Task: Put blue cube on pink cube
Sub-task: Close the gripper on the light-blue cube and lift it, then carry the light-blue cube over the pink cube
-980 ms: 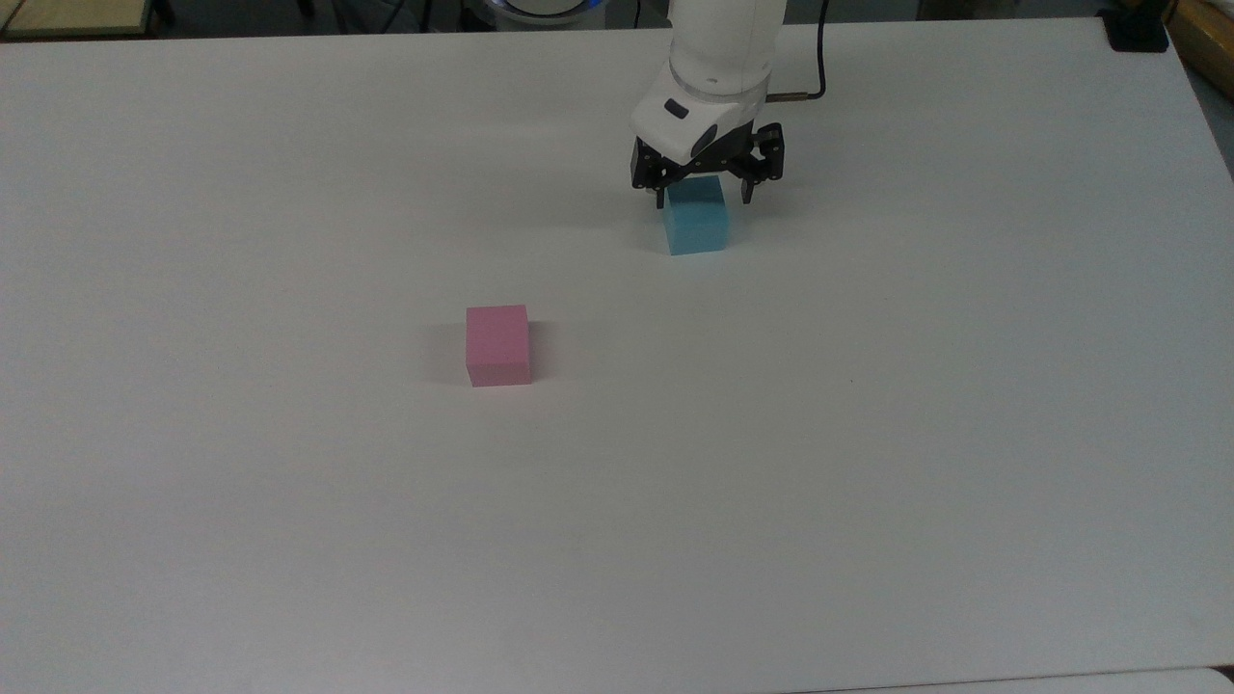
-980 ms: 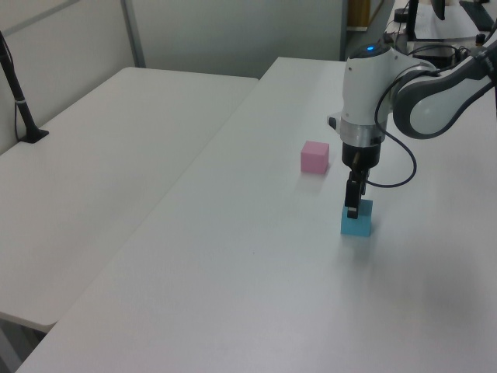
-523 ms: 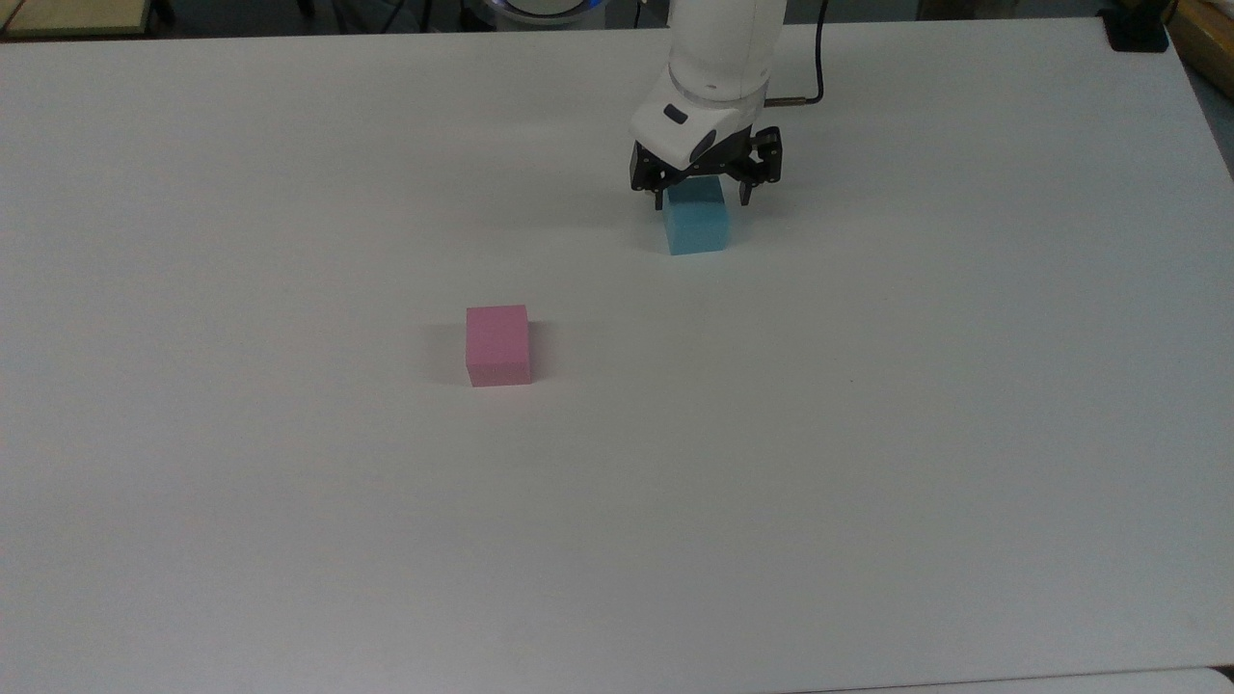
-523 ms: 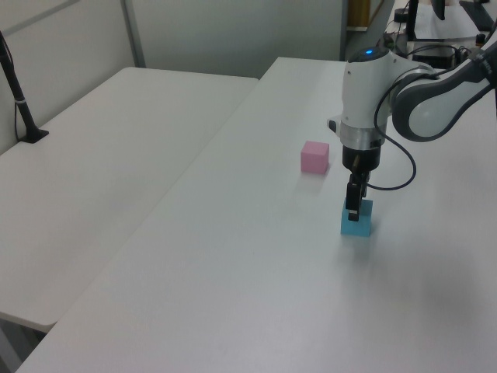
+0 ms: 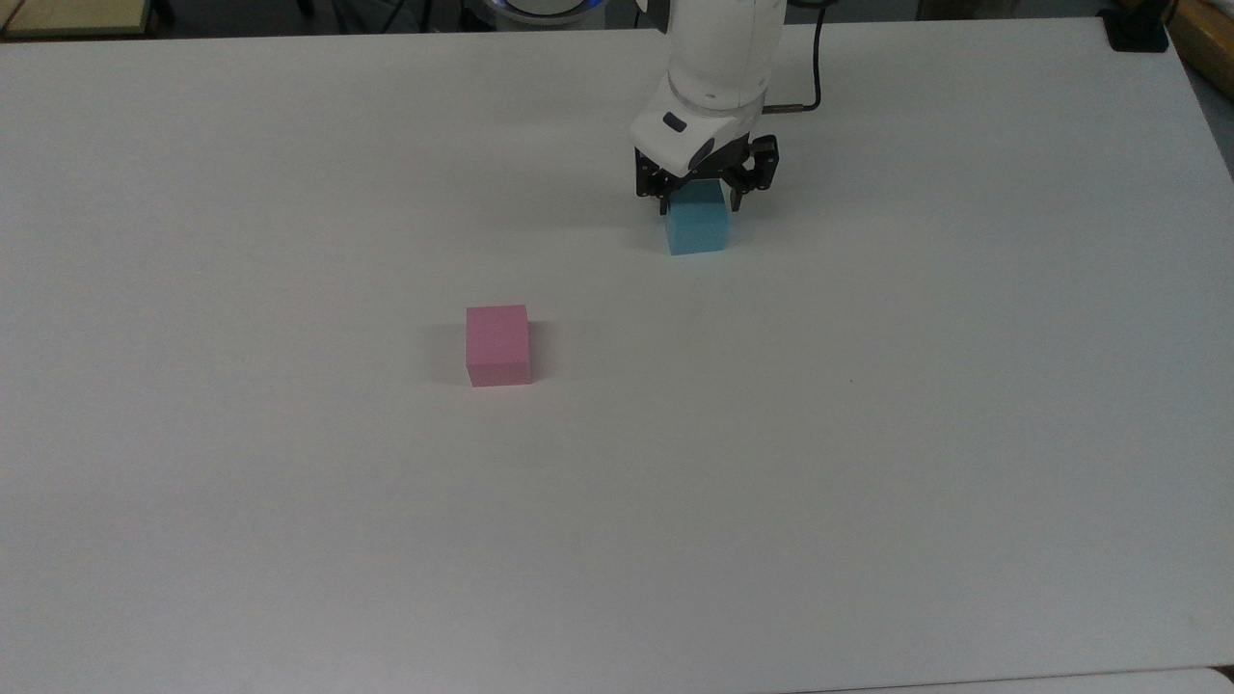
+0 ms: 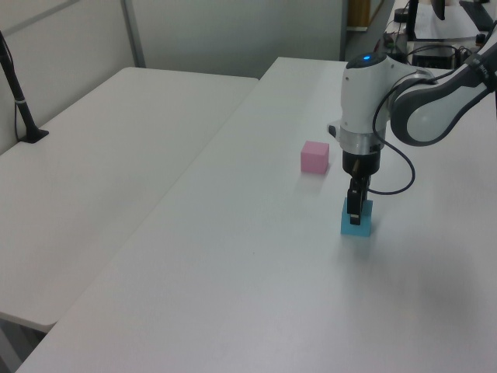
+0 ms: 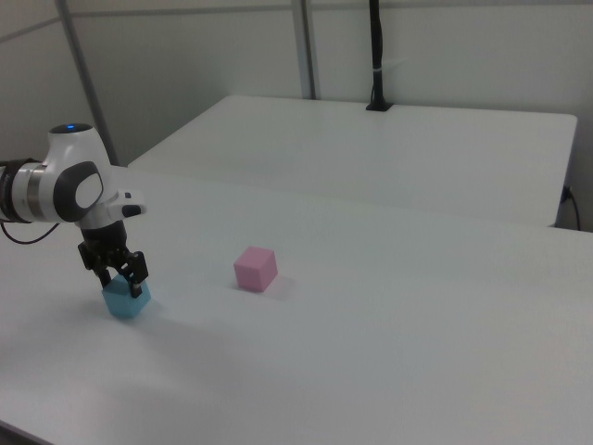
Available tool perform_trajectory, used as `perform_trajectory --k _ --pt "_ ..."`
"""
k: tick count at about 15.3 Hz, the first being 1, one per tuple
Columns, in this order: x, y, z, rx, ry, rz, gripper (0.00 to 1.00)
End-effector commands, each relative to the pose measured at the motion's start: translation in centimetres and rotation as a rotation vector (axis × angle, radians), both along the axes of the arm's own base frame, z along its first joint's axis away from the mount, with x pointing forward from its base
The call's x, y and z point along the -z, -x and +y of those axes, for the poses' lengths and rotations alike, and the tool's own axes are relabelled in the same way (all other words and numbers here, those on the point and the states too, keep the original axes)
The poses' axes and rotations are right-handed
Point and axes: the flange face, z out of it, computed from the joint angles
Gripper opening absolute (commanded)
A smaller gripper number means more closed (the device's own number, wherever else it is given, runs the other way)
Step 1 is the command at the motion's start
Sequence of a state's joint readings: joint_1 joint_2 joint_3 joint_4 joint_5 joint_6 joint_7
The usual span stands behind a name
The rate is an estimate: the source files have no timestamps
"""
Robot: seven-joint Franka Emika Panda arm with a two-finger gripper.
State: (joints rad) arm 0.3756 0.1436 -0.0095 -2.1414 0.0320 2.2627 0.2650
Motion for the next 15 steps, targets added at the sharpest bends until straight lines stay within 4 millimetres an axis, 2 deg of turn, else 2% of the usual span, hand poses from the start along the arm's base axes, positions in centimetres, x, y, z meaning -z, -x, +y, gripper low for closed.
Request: perform_trajectory --k 1,2,3,4,5,9,12,15 --pt "0.9 0.0 0.3 0.003 -0.008 -0.009 0.74" --pt "1.0 0.1 0.3 0.002 -0.007 -0.01 0.56" --pt "0.9 0.1 0.3 0.0 -0.007 -0.01 0.43" --pt "0.6 0.1 0.3 -0.007 -0.008 -0.011 0.34" --pt "0.4 0.1 0.3 -0.009 -0.009 -0.013 0.3" --pt "-1.8 0.6 0.5 -0.02 -0.01 -0.011 0.3" --pt "-4.7 1.0 0.3 -0.038 0.009 -0.01 0.3" --pt "-8.1 0.4 0.1 -0.041 0.04 0.025 0.3"
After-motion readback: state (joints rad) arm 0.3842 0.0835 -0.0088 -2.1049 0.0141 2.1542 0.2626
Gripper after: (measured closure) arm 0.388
